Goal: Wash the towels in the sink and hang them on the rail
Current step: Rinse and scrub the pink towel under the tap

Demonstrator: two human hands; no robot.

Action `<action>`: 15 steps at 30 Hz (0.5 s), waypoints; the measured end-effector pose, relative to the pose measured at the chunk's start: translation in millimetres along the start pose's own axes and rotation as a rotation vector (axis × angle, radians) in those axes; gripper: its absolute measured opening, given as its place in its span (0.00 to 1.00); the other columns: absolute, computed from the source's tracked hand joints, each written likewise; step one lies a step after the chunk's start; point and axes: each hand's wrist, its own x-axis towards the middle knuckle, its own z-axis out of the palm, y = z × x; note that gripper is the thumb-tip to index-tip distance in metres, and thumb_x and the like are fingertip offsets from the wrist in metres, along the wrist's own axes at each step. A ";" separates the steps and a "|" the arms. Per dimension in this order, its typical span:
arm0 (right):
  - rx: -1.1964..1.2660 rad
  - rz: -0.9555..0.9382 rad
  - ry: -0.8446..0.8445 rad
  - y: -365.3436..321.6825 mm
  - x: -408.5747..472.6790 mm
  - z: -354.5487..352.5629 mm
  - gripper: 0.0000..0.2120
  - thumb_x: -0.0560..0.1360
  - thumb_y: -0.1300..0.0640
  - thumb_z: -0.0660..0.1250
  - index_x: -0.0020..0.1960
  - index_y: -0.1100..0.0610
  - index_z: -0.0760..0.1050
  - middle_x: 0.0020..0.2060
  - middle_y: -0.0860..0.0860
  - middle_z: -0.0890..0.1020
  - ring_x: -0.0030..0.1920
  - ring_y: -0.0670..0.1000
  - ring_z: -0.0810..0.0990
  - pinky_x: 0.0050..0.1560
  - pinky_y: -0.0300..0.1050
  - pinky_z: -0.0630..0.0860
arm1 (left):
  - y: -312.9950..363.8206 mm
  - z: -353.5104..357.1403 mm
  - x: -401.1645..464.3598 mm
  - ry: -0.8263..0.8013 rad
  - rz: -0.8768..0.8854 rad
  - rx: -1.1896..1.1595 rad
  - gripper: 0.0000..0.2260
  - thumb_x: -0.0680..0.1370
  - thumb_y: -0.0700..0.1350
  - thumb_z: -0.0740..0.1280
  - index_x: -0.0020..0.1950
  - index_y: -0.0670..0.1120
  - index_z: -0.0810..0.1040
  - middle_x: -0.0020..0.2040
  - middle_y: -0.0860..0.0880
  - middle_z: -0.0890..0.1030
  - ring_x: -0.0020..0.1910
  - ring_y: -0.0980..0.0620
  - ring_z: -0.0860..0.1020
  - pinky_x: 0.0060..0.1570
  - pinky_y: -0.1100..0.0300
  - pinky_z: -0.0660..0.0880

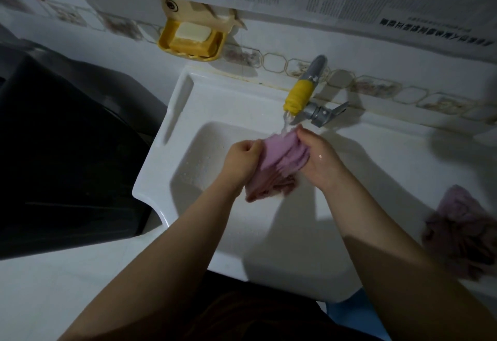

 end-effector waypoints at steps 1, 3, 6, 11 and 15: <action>-0.092 -0.056 0.039 3.5 -4.4 6.6 0.12 0.80 0.53 0.60 0.42 0.57 0.76 0.35 0.55 0.82 0.38 0.52 0.80 0.42 0.43 0.77 | -1.3 3.3 1.9 -0.001 -0.077 -0.120 0.15 0.80 0.46 0.61 0.46 0.37 0.80 0.44 0.37 0.81 0.45 0.44 0.79 0.47 0.48 0.77; -0.484 -0.219 0.126 10.8 -16.3 26.1 0.17 0.78 0.51 0.64 0.31 0.55 0.72 0.26 0.46 0.77 0.32 0.46 0.75 0.36 0.40 0.71 | 5.2 11.5 3.3 -0.063 -0.224 -0.358 0.15 0.80 0.49 0.61 0.44 0.40 0.79 0.45 0.37 0.81 0.47 0.42 0.80 0.46 0.49 0.77; -0.962 -0.376 0.277 8.8 -16.0 41.2 0.23 0.77 0.44 0.63 0.28 0.56 0.69 0.24 0.49 0.75 0.31 0.49 0.75 0.36 0.44 0.70 | 21.5 32.6 -1.4 -0.134 -0.241 -0.487 0.17 0.83 0.51 0.55 0.42 0.42 0.75 0.42 0.37 0.77 0.43 0.42 0.79 0.50 0.53 0.73; -0.953 -0.495 0.472 -6.8 -2.5 36.4 0.18 0.80 0.49 0.58 0.43 0.61 0.79 0.42 0.63 0.82 0.47 0.61 0.80 0.46 0.49 0.73 | 31.7 41.2 2.6 -0.099 -0.165 -0.370 0.17 0.81 0.51 0.60 0.41 0.40 0.78 0.42 0.32 0.80 0.40 0.41 0.80 0.42 0.52 0.78; -1.137 -0.631 0.457 16.7 -16.3 49.8 0.20 0.80 0.46 0.57 0.41 0.59 0.77 0.40 0.61 0.82 0.43 0.61 0.79 0.40 0.49 0.70 | 33.7 28.6 12.1 -0.119 -0.231 -0.370 0.16 0.83 0.51 0.57 0.39 0.44 0.73 0.29 0.47 0.77 0.24 0.55 0.77 0.24 0.65 0.74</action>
